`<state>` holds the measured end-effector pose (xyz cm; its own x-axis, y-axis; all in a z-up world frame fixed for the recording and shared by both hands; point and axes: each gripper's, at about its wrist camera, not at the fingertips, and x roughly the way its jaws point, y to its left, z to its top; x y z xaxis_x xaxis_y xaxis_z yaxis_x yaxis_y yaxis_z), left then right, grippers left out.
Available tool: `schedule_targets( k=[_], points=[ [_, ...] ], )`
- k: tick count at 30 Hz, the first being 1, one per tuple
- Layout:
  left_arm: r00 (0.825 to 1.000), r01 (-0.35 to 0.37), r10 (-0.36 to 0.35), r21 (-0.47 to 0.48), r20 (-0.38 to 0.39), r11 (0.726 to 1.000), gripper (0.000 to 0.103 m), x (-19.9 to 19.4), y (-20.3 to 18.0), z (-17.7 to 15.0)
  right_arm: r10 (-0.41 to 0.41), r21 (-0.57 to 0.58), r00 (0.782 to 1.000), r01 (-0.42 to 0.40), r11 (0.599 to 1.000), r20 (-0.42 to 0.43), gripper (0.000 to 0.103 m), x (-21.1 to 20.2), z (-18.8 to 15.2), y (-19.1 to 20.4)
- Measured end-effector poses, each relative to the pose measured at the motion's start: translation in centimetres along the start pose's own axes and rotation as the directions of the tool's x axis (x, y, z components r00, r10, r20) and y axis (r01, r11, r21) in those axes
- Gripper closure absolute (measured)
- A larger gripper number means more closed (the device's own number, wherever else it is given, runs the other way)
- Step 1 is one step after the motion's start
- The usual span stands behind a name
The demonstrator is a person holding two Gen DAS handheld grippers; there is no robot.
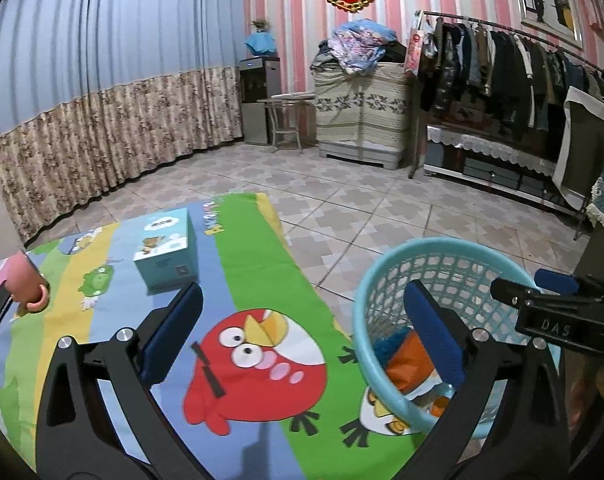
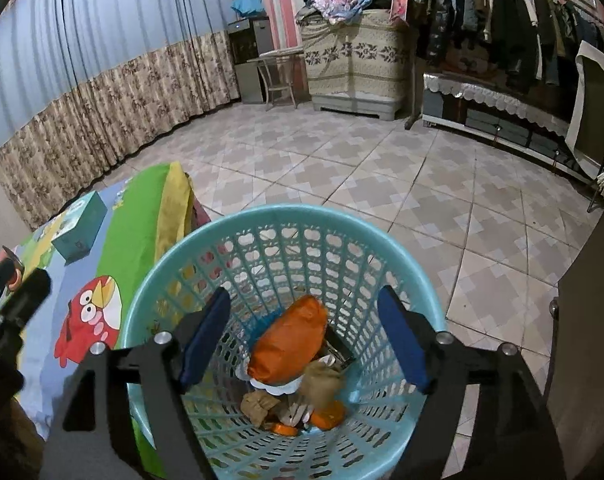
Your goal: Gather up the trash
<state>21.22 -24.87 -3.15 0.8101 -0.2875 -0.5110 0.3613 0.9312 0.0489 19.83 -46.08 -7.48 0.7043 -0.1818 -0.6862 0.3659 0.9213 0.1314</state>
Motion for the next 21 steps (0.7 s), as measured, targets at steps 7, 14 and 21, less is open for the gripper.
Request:
schedule_targets(
  k=[7,14,21],
  points=[
    [0.999,-0.031,0.031,-0.025,0.003,0.999,0.006,-1.7,2.1,0.0,-0.014,0.001,1.000,0.014,1.000,0.000,0.010,0.0,-0.1,0.3],
    [0.997,-0.072,0.073,-0.031,0.008,0.997,0.005,-4.9,4.6,0.0,-0.006,0.022,0.999,0.005,1.000,0.039,0.004,-1.8,0.3,1.0],
    [0.992,-0.121,0.122,-0.039,0.021,0.992,0.005,-8.3,6.6,-1.1,0.065,-0.004,0.993,-0.065,0.998,0.094,0.004,-4.6,-0.1,3.8]
  ],
)
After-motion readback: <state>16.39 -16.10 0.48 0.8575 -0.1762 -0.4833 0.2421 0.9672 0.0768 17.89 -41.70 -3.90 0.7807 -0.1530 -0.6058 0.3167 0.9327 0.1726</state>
